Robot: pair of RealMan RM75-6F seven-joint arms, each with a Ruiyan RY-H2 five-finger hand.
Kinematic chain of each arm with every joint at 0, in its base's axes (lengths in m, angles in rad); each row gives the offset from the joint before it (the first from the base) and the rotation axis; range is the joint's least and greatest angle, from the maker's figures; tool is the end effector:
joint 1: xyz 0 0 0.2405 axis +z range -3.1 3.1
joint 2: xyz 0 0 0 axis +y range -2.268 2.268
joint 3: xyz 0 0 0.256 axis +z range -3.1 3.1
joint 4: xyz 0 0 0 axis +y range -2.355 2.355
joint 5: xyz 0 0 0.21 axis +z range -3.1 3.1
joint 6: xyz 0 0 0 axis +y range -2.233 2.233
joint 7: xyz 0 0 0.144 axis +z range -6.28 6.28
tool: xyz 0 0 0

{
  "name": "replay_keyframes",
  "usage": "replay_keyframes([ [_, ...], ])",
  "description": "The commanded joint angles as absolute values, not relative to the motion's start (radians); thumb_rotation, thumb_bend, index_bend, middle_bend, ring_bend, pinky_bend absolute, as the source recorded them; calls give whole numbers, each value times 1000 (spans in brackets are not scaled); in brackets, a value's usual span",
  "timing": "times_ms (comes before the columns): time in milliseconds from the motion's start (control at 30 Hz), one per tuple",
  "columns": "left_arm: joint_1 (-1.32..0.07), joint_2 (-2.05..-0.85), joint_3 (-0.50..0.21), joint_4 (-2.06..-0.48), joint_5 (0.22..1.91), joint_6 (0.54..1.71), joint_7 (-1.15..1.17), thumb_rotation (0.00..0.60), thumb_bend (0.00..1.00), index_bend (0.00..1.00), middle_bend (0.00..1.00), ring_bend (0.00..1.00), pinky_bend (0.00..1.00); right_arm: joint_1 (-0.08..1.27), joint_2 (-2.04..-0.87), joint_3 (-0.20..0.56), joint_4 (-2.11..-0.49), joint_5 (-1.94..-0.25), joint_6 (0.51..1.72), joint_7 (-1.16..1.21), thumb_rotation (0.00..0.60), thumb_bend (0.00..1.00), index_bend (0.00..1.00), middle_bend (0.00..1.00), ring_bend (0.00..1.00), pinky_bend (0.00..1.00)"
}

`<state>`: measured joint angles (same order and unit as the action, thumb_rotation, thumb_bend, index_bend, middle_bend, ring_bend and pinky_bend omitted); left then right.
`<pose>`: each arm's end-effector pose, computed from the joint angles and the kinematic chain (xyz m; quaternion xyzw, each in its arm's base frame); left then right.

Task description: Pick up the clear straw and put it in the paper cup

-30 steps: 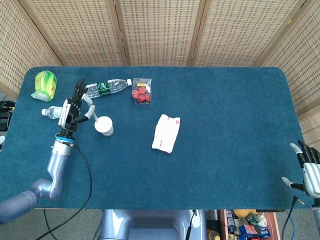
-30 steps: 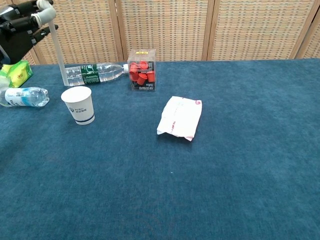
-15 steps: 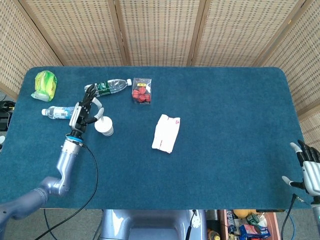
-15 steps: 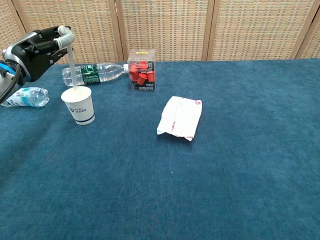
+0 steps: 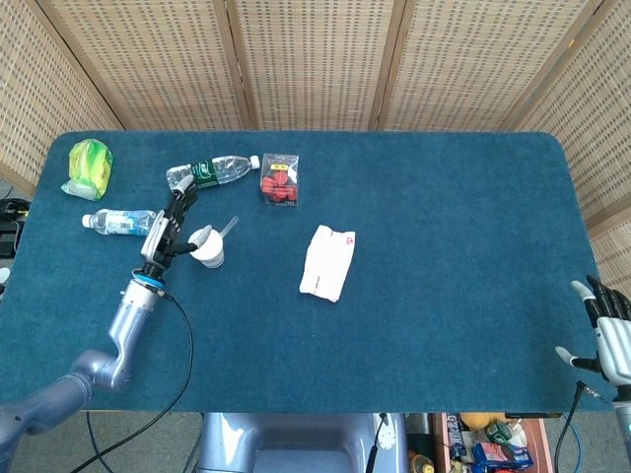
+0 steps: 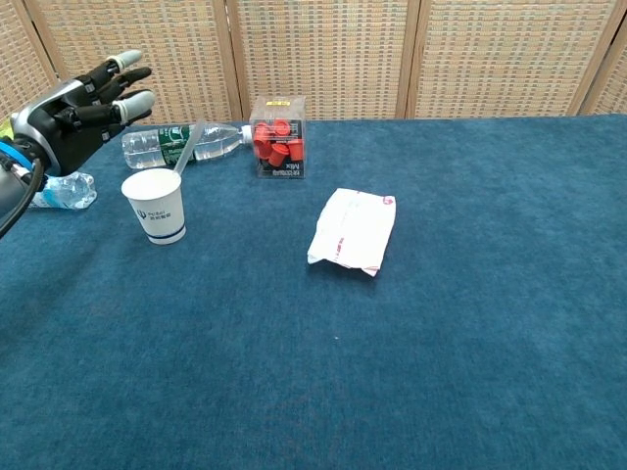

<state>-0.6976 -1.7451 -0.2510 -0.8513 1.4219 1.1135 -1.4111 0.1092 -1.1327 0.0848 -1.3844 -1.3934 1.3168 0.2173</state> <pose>-0.2092 0.3995 0.0093 -0.3332 -0.6565 -0.6675 0.1117 -0.3710 -0.1984 0.1751 0.5634 -0.4446 0.3482 0.6031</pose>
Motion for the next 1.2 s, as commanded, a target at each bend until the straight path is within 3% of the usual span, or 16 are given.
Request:
replay_keyframes([
  [33, -676, -1712, -252, -892, 1438, 1167, -1423, 600, 367, 0, 0, 0, 0, 107, -1131, 83, -1388, -1399, 1324, 218, 600, 0, 0, 0, 0, 0],
  [133, -652, -1677, -248, -931, 1461, 1235, -1390, 600, 367, 0, 0, 0, 0, 104, -1129, 81, -1393, -1407, 1333, 218, 600, 0, 0, 0, 0, 0],
  [267, -601, -1544, -203, -1028, 1534, 1341, -1183, 600, 366, 0, 0, 0, 0, 97, -1124, 76, -1402, -1425, 1355, 222, 600, 0, 0, 0, 0, 0],
  [467, -525, -1310, -121, -1255, 1539, 1306, -689, 600, 362, 0, 0, 0, 0, 89, -1120, 70, -1408, -1445, 1379, 230, 600, 0, 0, 0, 0, 0],
  [667, -422, -1167, -77, -1493, 1441, 1307, -329, 600, 362, 0, 0, 0, 0, 84, -1116, 67, -1409, -1460, 1396, 239, 600, 0, 0, 0, 0, 0],
  [1000, -250, -1083, 30, -1714, 1401, 1421, 7, 600, 361, 0, 0, 0, 0, 75, -1111, 67, -1409, -1471, 1424, 250, 600, 0, 0, 0, 0, 0],
  [1200, -154, -1102, 77, -1756, 1474, 1542, 97, 600, 361, 0, 0, 0, 0, 62, -1108, 68, -1408, -1481, 1457, 253, 600, 0, 0, 0, 0, 0],
])
